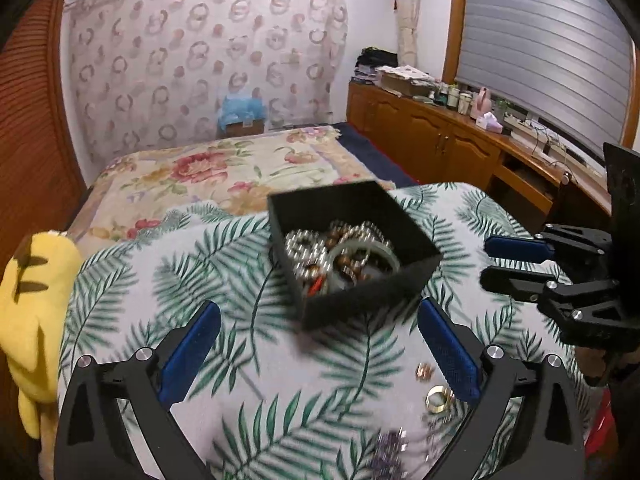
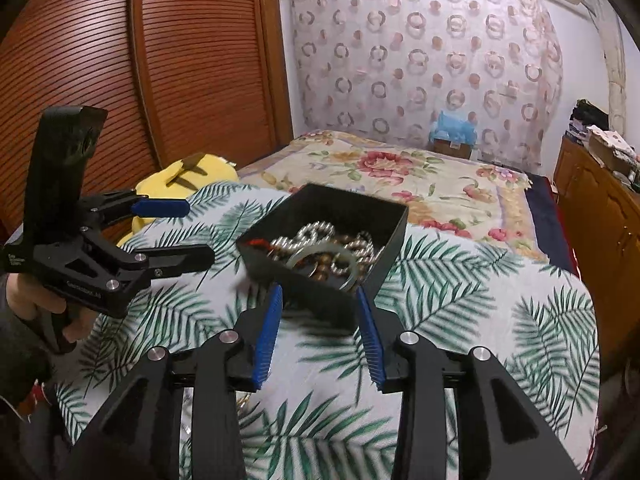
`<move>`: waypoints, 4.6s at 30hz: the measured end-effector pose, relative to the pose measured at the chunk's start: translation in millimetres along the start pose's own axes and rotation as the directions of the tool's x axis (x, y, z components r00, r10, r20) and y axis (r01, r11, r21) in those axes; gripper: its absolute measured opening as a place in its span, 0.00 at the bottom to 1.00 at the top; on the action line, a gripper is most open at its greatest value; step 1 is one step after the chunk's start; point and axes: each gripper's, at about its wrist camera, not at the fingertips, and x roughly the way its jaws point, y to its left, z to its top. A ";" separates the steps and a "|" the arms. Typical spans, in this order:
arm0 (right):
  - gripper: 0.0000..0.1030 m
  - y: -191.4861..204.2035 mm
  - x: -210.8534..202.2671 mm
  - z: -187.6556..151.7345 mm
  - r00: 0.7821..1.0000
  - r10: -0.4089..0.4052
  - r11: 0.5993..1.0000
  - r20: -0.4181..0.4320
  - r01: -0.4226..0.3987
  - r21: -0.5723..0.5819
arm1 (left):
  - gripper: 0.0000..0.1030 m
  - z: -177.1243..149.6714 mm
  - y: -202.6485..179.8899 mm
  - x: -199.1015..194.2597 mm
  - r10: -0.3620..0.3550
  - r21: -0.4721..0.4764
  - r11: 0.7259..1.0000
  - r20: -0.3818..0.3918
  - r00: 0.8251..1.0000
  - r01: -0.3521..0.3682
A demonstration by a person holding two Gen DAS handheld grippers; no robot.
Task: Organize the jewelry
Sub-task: 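Move the left gripper to the purple crystal hair clip and grasp it, then lift the hair clip with the left gripper while the right gripper grasps the green earring, then lower the hair clip and green earring into the box and open both grippers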
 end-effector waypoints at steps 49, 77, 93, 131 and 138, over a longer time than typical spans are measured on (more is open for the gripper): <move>0.50 35.9 -32.8 -109.0 0.995 -0.087 0.990 -0.051 0.092 0.110 | 0.21 -94.0 -24.6 -3.8 -0.133 -0.144 0.984 -0.176 0.975 0.108; 0.41 95.7 -2.9 -80.5 0.984 0.062 0.990 -0.165 -0.081 -0.112 | 0.20 -93.1 6.4 -43.6 0.043 -0.118 0.992 -0.034 0.999 -0.046; 0.13 96.2 3.2 -94.3 0.965 0.034 0.975 -0.260 -0.089 -0.203 | 0.20 -99.6 9.1 -45.9 0.019 -0.131 0.991 -0.027 0.999 -0.023; 0.13 12.4 -16.1 64.1 0.997 -0.008 0.982 0.077 0.022 -0.186 | 0.20 18.4 8.6 -15.4 0.042 -0.051 0.998 0.097 0.994 -0.037; 0.13 -16.3 27.3 77.9 0.999 -0.003 0.990 0.048 0.010 -0.142 | 0.19 33.2 13.4 2.9 0.055 -0.045 0.998 0.079 0.995 -0.051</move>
